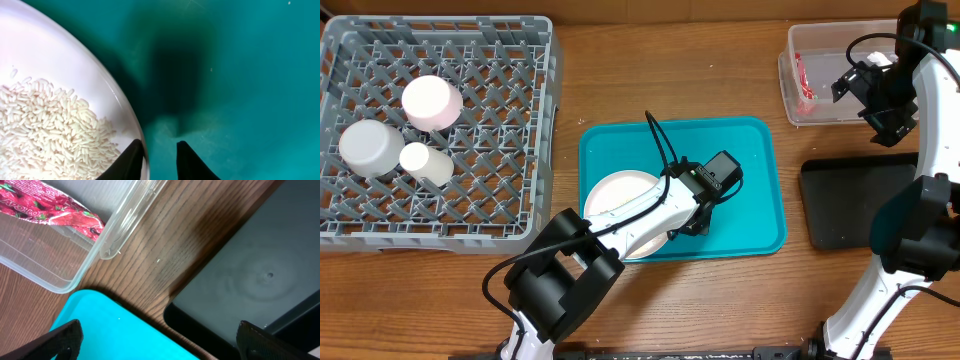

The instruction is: Sort waste into correct bins and load items into the dishwasher

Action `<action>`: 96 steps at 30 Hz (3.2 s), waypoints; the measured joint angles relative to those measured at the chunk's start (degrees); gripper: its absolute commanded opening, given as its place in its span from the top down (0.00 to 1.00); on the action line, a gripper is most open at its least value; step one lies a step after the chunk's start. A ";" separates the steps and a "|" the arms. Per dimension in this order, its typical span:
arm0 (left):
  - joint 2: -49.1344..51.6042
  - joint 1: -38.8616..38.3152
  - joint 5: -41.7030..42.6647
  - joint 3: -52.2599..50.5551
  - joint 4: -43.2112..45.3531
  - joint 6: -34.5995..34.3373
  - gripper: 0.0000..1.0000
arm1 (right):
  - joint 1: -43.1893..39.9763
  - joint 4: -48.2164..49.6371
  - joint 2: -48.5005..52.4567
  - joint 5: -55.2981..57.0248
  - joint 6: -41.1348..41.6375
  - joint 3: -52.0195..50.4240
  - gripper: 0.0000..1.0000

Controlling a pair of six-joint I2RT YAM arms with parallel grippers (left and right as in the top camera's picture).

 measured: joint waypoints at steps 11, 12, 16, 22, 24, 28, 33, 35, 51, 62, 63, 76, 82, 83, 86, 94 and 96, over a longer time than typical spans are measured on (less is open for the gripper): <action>-0.02 -0.11 -1.44 -2.60 0.96 -2.80 0.96 | 0.00 0.00 0.00 0.00 -0.04 0.00 0.00; -0.15 -0.11 -1.88 -2.60 1.01 -2.78 0.96 | 0.00 0.00 -0.02 0.02 -0.02 0.00 0.00; -0.24 -0.11 -2.75 -2.60 1.07 -2.93 0.96 | 0.00 0.00 0.00 0.00 -0.02 0.00 0.00; -0.24 -0.11 -2.99 -2.32 0.48 -2.93 0.96 | 0.00 -0.02 0.00 0.00 0.00 0.00 0.00; -0.22 -0.11 -2.99 -1.40 -1.53 -2.93 0.96 | 0.00 0.00 0.00 0.00 0.00 0.00 0.00; 0.00 -0.11 -2.78 2.38 -5.29 -2.82 0.96 | 0.00 0.04 0.00 0.00 0.00 0.00 0.00; 0.00 -0.11 -2.47 5.03 -5.64 -2.67 0.96 | 0.00 0.00 0.00 0.00 0.00 0.00 0.00; 0.02 -0.11 -2.29 5.05 -5.66 -2.67 0.96 | 0.00 0.00 0.00 0.00 0.00 0.00 0.00; 0.04 -0.11 -2.29 5.05 6.03 -2.49 0.96 | 0.00 -0.07 -0.02 0.00 -0.02 0.00 0.00; 0.04 -4.15 -1.84 5.05 16.48 -2.45 0.96 | 0.00 -0.02 0.00 0.00 0.00 0.00 0.00; 0.04 -4.79 -1.84 5.05 17.16 -2.43 0.95 | 0.00 0.00 0.00 0.02 0.00 0.00 0.00; 0.04 -8.07 -1.40 5.05 20.15 -1.79 0.01 | 0.00 0.00 0.00 0.00 -0.02 0.00 0.00; 0.02 -7.67 -1.38 5.07 19.17 -1.79 0.01 | 0.00 -0.02 0.00 0.00 0.00 0.00 0.00; -0.02 -7.56 -1.36 5.11 18.49 -1.77 0.01 | 0.00 0.00 0.00 0.00 -0.02 0.00 0.00; -1.40 -6.25 -1.20 5.46 14.01 -1.66 0.01 | 0.00 -0.02 0.00 0.02 -0.02 0.00 0.00; -16.96 4.17 -1.33 7.72 0.66 -1.62 0.00 | 0.00 1.99 0.00 -0.02 0.00 -0.02 0.00; -22.21 9.03 -1.92 8.55 -3.69 -1.60 0.00 | 0.00 5.55 0.00 -0.15 0.02 -0.07 0.00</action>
